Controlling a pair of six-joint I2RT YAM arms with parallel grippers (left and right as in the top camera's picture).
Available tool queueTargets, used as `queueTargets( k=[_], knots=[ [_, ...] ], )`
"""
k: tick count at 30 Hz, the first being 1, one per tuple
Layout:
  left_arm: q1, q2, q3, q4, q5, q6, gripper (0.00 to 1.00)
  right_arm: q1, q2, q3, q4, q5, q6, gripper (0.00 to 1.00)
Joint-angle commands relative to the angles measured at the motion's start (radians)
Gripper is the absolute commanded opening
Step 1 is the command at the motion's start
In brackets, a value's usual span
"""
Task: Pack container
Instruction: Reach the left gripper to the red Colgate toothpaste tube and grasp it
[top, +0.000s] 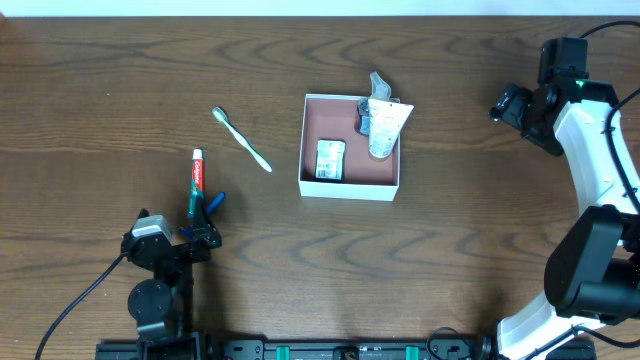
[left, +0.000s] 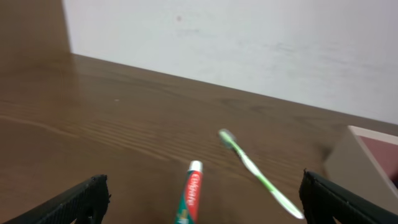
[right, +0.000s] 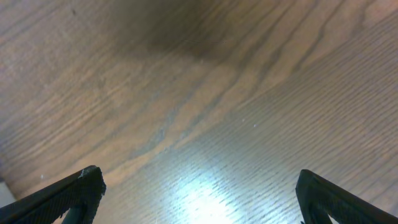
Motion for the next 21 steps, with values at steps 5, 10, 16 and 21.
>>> queueTargets(
  k=[5,10,16,21],
  knots=[
    [0.006,0.158,0.166,-0.061,0.087,-0.056,0.98,-0.002,0.002,0.009,-0.013,-0.021,0.015,0.99],
    [0.006,0.457,0.417,-0.167,0.096,-0.056,0.98,-0.002,0.002,0.009,-0.013,-0.021,0.015,0.99],
    [0.006,0.827,0.731,-0.254,0.18,-0.055,0.98,-0.002,0.002,0.009,-0.013,-0.021,0.015,0.99],
    [0.006,1.035,0.834,-0.223,0.327,-0.056,0.98,-0.002,0.002,0.009,-0.013,-0.021,0.015,0.99]
  ],
)
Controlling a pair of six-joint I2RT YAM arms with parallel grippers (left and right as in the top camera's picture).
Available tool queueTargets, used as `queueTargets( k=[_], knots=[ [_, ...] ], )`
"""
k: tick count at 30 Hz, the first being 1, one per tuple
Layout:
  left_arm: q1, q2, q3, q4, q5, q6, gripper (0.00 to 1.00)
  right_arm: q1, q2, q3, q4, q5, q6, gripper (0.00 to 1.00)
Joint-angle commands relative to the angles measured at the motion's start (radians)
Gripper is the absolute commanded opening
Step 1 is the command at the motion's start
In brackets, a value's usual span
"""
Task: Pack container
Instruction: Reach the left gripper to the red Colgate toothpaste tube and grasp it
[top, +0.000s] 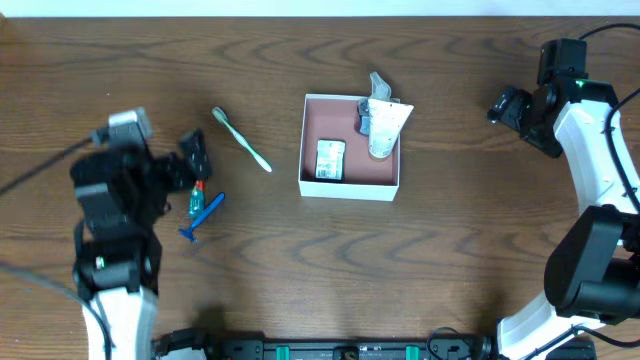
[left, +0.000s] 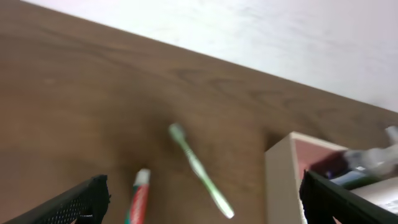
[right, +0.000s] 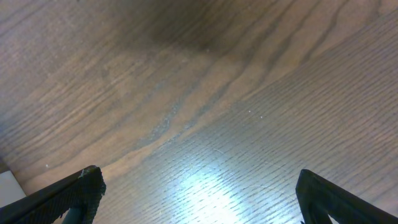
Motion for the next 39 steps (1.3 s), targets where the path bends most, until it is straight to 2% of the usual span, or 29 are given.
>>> queueTargets(
  k=[1,6,9,13,21,25,32,39],
  knots=[
    [0.005,0.1,0.027,0.016,0.114,-0.013,0.98,-0.002,0.002,0.009,0.0,0.004,0.015,0.99],
    [0.011,0.232,0.027,0.024,0.098,0.0,0.98,-0.002,0.002,0.009,0.0,0.004,0.015,0.99],
    [0.013,0.293,0.027,-0.016,-0.003,-0.003,0.98,-0.002,0.002,0.009,0.0,0.004,0.015,0.99],
    [0.014,0.358,0.027,-0.035,-0.084,-0.004,0.98,-0.002,0.002,0.009,0.0,0.004,0.015,0.99],
    [0.013,0.435,0.017,-0.071,-0.097,-0.001,0.98,-0.002,0.002,0.009,0.0,0.004,0.015,0.99],
    [0.014,0.493,-0.005,-0.072,-0.191,0.001,0.99,-0.002,0.002,0.009,0.0,0.004,0.015,0.99],
    [0.014,0.597,-0.005,-0.013,-0.203,0.114,0.96,-0.002,0.002,0.009,0.0,0.004,0.015,0.99],
    [0.014,0.694,-0.005,0.048,-0.203,0.166,0.91,-0.002,0.002,0.009,0.0,0.004,0.015,0.99]
  ],
)
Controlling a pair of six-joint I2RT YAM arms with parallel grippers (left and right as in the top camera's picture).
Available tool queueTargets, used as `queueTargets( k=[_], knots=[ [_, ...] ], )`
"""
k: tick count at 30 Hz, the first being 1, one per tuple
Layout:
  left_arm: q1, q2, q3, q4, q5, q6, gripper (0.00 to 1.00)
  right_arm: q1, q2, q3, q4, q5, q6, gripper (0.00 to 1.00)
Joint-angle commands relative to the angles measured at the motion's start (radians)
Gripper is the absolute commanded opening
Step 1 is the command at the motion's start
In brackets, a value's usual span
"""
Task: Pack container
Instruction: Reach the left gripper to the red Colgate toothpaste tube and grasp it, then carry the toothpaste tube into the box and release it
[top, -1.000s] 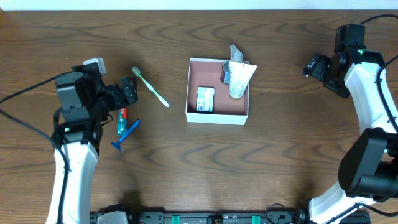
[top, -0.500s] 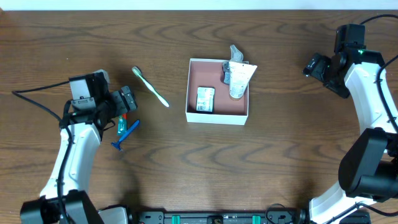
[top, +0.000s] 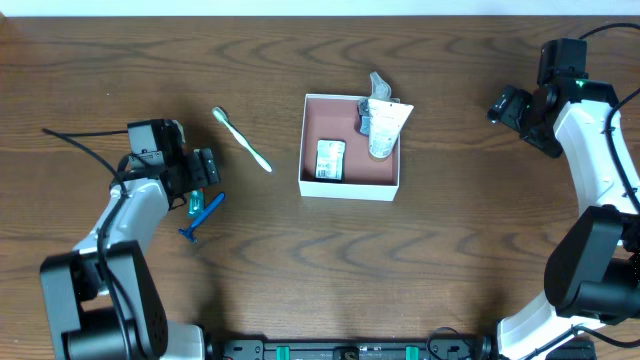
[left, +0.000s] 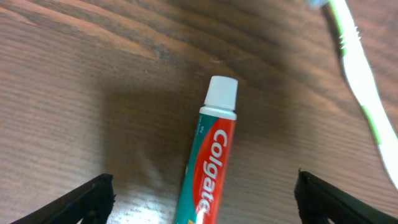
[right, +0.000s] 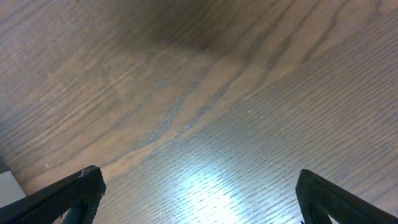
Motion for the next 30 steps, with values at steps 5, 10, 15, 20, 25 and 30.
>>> queueTargets(
  k=[5,10,15,20,25,30],
  knots=[
    [0.007,0.093,-0.019,0.01,-0.016,0.084,0.77,-0.002,0.002,0.009,0.0,0.003,0.014,0.99],
    [0.007,0.111,-0.019,0.01,-0.016,0.083,0.57,-0.002,0.002,0.009,0.0,0.003,0.014,0.99],
    [0.007,0.111,-0.019,0.009,-0.015,0.078,0.19,-0.002,0.002,0.009,0.0,0.003,0.014,0.99],
    [0.007,0.108,-0.009,0.009,-0.015,0.049,0.08,-0.002,0.002,0.009,0.0,0.003,0.014,0.99],
    [0.007,0.064,0.024,-0.027,0.005,0.026,0.07,-0.002,0.002,0.009,0.0,0.003,0.014,0.99],
    [0.007,-0.066,0.063,-0.075,0.067,0.021,0.07,-0.002,0.002,0.009,0.0,0.003,0.014,0.99]
  ],
)
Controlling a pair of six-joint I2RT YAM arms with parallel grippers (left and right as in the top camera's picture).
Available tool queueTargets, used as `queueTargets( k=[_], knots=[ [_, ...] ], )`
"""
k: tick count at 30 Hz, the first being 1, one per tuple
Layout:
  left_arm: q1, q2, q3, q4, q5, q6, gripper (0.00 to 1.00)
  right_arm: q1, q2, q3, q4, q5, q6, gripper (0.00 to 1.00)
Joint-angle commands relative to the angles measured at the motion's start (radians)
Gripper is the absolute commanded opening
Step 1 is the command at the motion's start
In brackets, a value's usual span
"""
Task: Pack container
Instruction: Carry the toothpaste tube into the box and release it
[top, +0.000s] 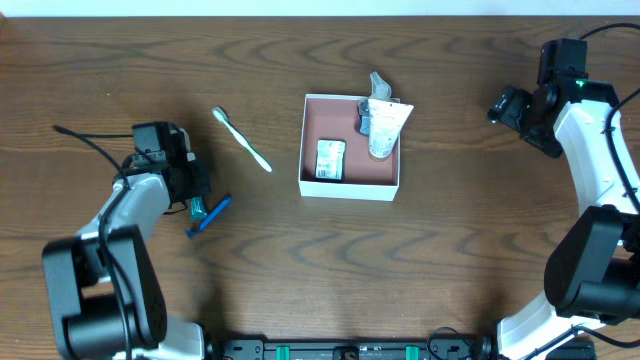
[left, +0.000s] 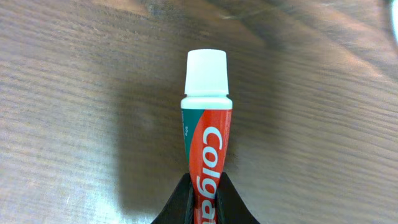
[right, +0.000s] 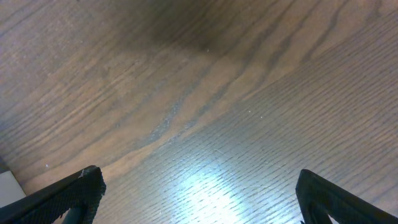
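The red and green toothpaste tube (left: 207, 146) with a white cap lies on the wood table, and my left gripper (left: 204, 198) is shut on its body at the table's left (top: 193, 193). A white box (top: 349, 184) with a red floor stands mid-table and holds a small carton (top: 330, 159) and a white tube (top: 384, 128). A green and white toothbrush (top: 242, 139) lies left of the box. A blue razor (top: 209, 214) rests just right of my left gripper. My right gripper (right: 199, 199) stands open over bare wood at the far right (top: 512, 104).
The wooden table (top: 320, 260) spreads all round the box. A black cable (top: 85, 135) trails left from my left arm. The right arm's white links (top: 600, 170) run down the right edge.
My left gripper was open over the toothpaste tube and is now lower and shut on the tube's body. The razor has shifted slightly. The right arm has not moved.
My left arm sat low near the table's front edge with the toothpaste ahead of it. Then it stood higher beside the tube, then open right above it. Now it grips the tube. The right gripper stayed open at the far right.
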Motion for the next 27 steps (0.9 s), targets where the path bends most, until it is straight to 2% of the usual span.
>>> queueTargets(
  k=[1,9,13,16,27],
  knots=[
    [0.003,-0.122,0.055,-0.013,0.07,-0.013,0.07,-0.002,0.002,0.009,0.0,0.004,0.014,0.99],
    [0.0,-0.361,0.079,-0.005,0.185,-0.047,0.07,-0.002,0.002,0.009,0.0,0.004,0.015,0.99],
    [-0.037,-0.412,0.079,0.032,0.263,-0.102,0.07,-0.002,0.002,0.009,0.0,0.004,0.015,0.99],
    [-0.113,-0.4,0.079,0.094,0.282,-0.167,0.07,-0.002,0.002,0.009,0.0,0.004,0.015,0.99],
    [-0.418,-0.209,0.079,0.407,0.282,-0.276,0.08,-0.002,0.002,0.009,0.0,0.004,0.015,0.99]
  ],
)
